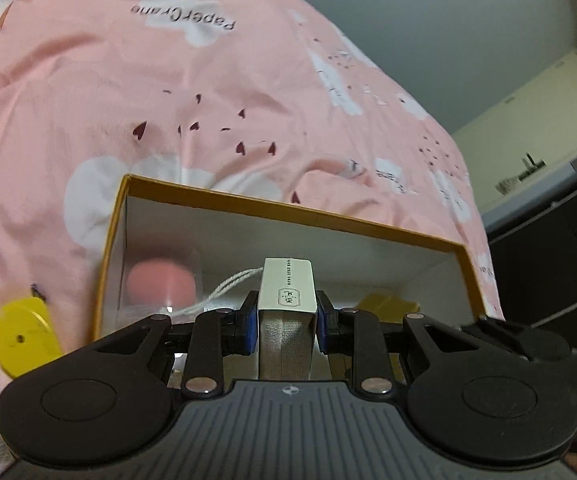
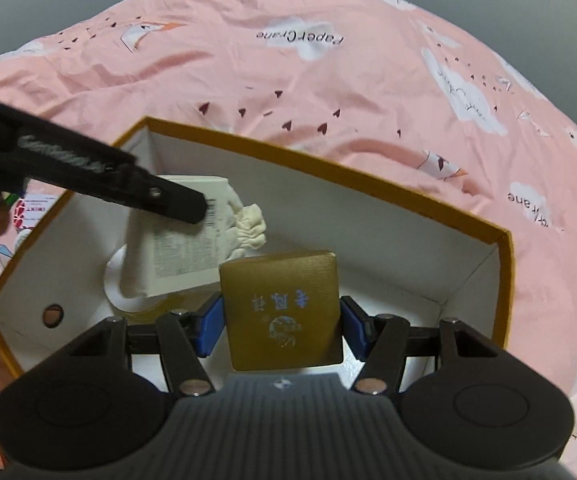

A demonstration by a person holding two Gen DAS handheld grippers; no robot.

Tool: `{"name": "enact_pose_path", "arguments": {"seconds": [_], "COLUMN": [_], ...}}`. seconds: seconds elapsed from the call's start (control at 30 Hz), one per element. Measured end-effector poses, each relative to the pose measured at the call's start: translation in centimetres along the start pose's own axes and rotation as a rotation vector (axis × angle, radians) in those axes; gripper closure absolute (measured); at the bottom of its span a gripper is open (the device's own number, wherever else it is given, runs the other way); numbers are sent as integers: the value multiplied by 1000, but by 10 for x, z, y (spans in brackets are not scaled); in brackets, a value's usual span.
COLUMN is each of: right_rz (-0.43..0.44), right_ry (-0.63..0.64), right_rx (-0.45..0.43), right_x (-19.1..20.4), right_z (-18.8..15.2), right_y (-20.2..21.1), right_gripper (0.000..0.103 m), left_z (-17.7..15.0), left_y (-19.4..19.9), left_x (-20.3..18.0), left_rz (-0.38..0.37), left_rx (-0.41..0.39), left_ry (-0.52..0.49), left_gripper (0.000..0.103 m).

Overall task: Organize rigid objects
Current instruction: 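Carry the soap box and gold square box over the orange box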

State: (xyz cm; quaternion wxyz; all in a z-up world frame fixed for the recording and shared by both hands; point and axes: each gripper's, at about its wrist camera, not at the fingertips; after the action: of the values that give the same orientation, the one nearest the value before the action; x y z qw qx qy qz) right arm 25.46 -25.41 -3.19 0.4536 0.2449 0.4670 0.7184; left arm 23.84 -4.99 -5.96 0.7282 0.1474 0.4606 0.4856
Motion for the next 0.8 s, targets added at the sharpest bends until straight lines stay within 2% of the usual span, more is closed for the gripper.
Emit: {"name": "enact_pose_path", "arguments": {"seconds": [0.1,0.33,0.63,0.67,0.8], "right_rz": [3,13,-11,-13,-16], "right_ry": [0,-34,40,44,49], "right_rx": [35,141,201,204,207], "right_x": [-4,-13,1,2,3], "right_z": [2,10,13,13,14], "right_y": [-10,-31,-41,-41,-42], "right_gripper": [43,43,43,43,43], "left_z": [1,-4,-2,-1,0], "left_y": [-8,-29,-40,-38,-32], "left_x": [3,13,11,9,4], "left_rz": [18,41,79,91,113], "left_rx": [-6,2,85,89,100], "left_ry": [44,217,193,178,138], "left_gripper": [73,73,71,69,45]}}
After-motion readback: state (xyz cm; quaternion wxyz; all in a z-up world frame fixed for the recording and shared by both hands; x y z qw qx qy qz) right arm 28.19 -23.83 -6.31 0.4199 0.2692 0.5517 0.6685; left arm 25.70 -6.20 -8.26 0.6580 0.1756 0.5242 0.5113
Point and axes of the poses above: each gripper's, at about its wrist camera, not at the fingertips, and y roughly against the way its jaws point, x to its left, z to its top, and after that the axes turned 11 degrees about -y, right-handed
